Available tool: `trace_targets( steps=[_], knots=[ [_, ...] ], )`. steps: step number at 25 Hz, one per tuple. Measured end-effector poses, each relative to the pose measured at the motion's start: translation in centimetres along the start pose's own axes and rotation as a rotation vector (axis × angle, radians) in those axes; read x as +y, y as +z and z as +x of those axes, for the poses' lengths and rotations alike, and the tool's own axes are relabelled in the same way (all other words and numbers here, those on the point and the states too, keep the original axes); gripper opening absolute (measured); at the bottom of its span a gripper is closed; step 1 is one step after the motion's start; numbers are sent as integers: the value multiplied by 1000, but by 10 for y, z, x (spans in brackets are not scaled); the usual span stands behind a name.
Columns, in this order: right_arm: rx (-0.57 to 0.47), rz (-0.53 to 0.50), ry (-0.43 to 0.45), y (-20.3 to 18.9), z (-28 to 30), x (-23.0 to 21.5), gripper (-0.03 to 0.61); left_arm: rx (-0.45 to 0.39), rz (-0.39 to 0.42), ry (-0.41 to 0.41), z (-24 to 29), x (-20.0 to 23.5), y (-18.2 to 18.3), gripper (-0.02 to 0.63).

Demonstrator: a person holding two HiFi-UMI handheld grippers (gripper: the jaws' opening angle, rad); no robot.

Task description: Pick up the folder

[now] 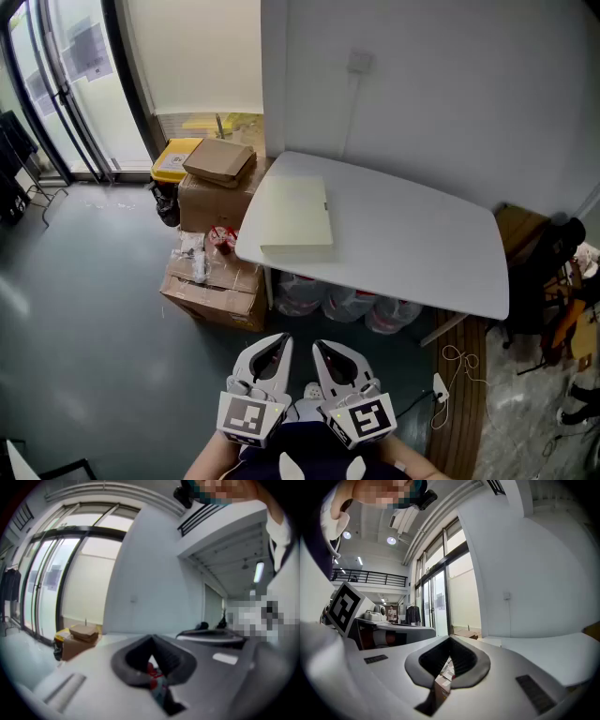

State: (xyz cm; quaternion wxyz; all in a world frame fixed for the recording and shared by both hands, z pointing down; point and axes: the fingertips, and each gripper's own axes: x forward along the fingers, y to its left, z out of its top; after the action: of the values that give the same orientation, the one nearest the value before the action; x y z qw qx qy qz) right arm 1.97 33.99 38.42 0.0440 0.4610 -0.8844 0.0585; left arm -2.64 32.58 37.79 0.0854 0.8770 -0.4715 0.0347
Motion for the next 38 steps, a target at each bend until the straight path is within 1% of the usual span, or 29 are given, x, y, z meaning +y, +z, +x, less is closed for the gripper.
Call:
trace_targets(
  steps=[6,14,16,19,21,24,27,30,38],
  knots=[
    [-3,-1,-8,1,0,10,9,-5,4,0,-10,5,0,5],
    [8,25,-53,-22,-6,22,9,18,-15,-21,-26,7,-22,5],
    [15,34,-51,-25,-3,21,9,30,-21,-23,-24,9,-28,5],
    [11,57,-32,-23,7,16,9,35,-26,-23,-15,13,-25,5],
    [7,58,-15,-20,18,12,9,41,-28,-9,-6,21,-24,5],
    [6,46,11,-16,36,3,9,36,-24,21,9,35,-19,5],
    [-5,44,19,-8,52,-13,9,34,-23,23,27,44,-11,5],
    [-2,53,19,-4,69,-35,9,37,-15,38,51,54,-4,5],
    [-22,56,23,7,107,-94,9,37,-2,41,115,66,9,5]
  ],
)
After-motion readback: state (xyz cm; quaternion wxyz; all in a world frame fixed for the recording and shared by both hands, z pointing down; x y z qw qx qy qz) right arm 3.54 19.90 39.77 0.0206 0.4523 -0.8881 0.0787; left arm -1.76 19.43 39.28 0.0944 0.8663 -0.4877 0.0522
